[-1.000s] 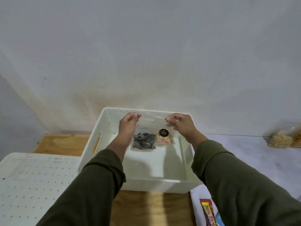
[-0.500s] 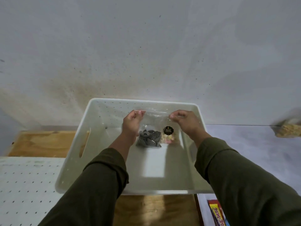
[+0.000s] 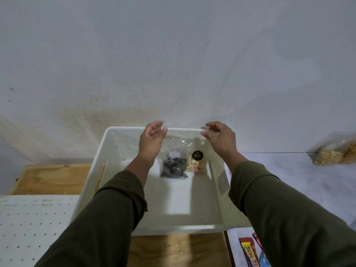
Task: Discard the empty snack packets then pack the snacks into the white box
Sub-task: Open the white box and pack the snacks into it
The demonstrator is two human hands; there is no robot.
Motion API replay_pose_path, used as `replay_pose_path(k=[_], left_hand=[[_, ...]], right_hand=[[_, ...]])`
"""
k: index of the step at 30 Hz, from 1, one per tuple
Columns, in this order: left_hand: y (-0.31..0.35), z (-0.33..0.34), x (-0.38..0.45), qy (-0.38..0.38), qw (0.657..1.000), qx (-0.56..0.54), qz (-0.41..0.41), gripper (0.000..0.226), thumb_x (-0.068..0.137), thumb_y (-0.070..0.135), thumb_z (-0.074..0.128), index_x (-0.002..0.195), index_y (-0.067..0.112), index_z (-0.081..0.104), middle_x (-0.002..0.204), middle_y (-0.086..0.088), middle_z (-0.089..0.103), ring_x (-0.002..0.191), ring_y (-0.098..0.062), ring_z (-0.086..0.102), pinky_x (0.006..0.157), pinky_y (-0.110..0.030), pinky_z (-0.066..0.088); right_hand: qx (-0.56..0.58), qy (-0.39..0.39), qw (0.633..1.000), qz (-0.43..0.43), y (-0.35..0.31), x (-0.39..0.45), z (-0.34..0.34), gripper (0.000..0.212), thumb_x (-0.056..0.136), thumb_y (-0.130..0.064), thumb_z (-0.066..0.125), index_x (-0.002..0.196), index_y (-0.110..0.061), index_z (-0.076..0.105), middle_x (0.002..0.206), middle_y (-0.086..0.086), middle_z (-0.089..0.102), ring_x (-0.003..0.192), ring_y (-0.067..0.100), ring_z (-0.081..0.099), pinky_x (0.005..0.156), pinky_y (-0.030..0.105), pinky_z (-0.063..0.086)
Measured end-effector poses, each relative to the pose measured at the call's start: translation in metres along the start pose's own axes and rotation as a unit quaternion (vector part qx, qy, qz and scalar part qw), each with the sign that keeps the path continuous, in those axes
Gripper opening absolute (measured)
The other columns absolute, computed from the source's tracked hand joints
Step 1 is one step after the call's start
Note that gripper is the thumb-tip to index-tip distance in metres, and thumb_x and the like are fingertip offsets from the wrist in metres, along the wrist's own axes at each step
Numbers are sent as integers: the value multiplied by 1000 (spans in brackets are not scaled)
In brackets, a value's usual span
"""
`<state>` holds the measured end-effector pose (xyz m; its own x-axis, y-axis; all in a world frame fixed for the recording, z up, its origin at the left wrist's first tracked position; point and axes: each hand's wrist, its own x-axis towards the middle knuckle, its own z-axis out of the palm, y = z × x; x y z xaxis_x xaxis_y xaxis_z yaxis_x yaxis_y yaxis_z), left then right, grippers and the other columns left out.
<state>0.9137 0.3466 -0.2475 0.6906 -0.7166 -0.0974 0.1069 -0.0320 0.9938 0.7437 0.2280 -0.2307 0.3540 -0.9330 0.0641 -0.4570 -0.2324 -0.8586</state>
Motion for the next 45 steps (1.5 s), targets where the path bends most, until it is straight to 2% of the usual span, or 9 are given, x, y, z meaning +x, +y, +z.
replay_pose_path(k=[4, 11, 15, 19, 21, 27, 31, 42, 45], left_hand=[[42, 9, -8, -13, 999, 19, 46, 27, 86, 14, 66, 109, 26, 61, 110, 0, 60, 109, -12, 55, 96, -26, 45], [89, 68, -41, -67, 994, 19, 87, 33, 83, 8, 67, 111, 25, 61, 100, 3, 57, 105, -14, 54, 96, -27, 46], [99, 128, -69, -97, 990, 17, 98, 35, 84, 9, 67, 115, 24, 60, 105, -3, 56, 96, -13, 56, 82, -21, 45], [96, 203, -105, -120, 987, 24, 102, 37, 85, 10, 66, 119, 23, 59, 107, -3, 55, 80, -1, 56, 62, -5, 43], [90, 244, -127, -124, 987, 24, 98, 37, 86, 11, 66, 120, 24, 59, 108, -2, 55, 77, 3, 55, 59, -3, 43], [63, 361, -191, -168, 983, 30, 66, 37, 86, 13, 66, 120, 25, 59, 114, -4, 55, 85, 2, 56, 70, -14, 43], [52, 406, -211, -204, 975, 59, 65, 38, 86, 15, 67, 120, 28, 59, 120, -4, 55, 99, -11, 56, 78, -21, 42], [14, 497, -181, -206, 967, 124, 83, 32, 84, 25, 69, 112, 39, 60, 136, 3, 46, 122, -15, 46, 85, -26, 43], [-11, 529, -164, -192, 966, 153, 84, 33, 83, 26, 70, 114, 37, 61, 137, 1, 43, 122, -17, 45, 94, -32, 43]], right_hand=[[0, 3, 999, -54, -28, -1, -32, 39, 79, -21, 73, 116, -21, 61, 111, 3, 61, 99, 13, 55, 86, 21, 41], [6, 12, 997, -82, -44, -18, -114, 47, 80, -24, 72, 124, -29, 55, 113, 4, 56, 98, 18, 56, 82, 22, 41], [4, 25, 997, -71, -20, -30, -178, 48, 81, -23, 72, 124, -30, 54, 115, 5, 56, 95, 19, 58, 81, 24, 45], [6, 36, 997, -62, 22, -42, -253, 47, 82, -21, 71, 124, -32, 54, 114, 4, 55, 90, 19, 59, 73, 17, 43], [0, 37, 998, -57, 48, -47, -291, 47, 82, -21, 71, 124, -32, 54, 114, 4, 55, 88, 18, 60, 72, 17, 42], [-11, 34, 999, -36, 119, -59, -399, 47, 83, -21, 70, 125, -33, 52, 115, 5, 53, 91, 21, 58, 76, 26, 43], [-4, 51, 999, -15, 150, -58, -449, 46, 82, -20, 70, 124, -33, 54, 115, 6, 53, 90, 19, 56, 76, 27, 45], [-11, 78, 996, 29, 234, -20, -524, 48, 81, -19, 71, 124, -31, 53, 119, 7, 51, 93, 22, 59, 76, 28, 46], [-17, 82, 996, 30, 265, 14, -538, 50, 80, -18, 72, 124, -31, 53, 122, 10, 49, 98, 23, 57, 81, 29, 47]])
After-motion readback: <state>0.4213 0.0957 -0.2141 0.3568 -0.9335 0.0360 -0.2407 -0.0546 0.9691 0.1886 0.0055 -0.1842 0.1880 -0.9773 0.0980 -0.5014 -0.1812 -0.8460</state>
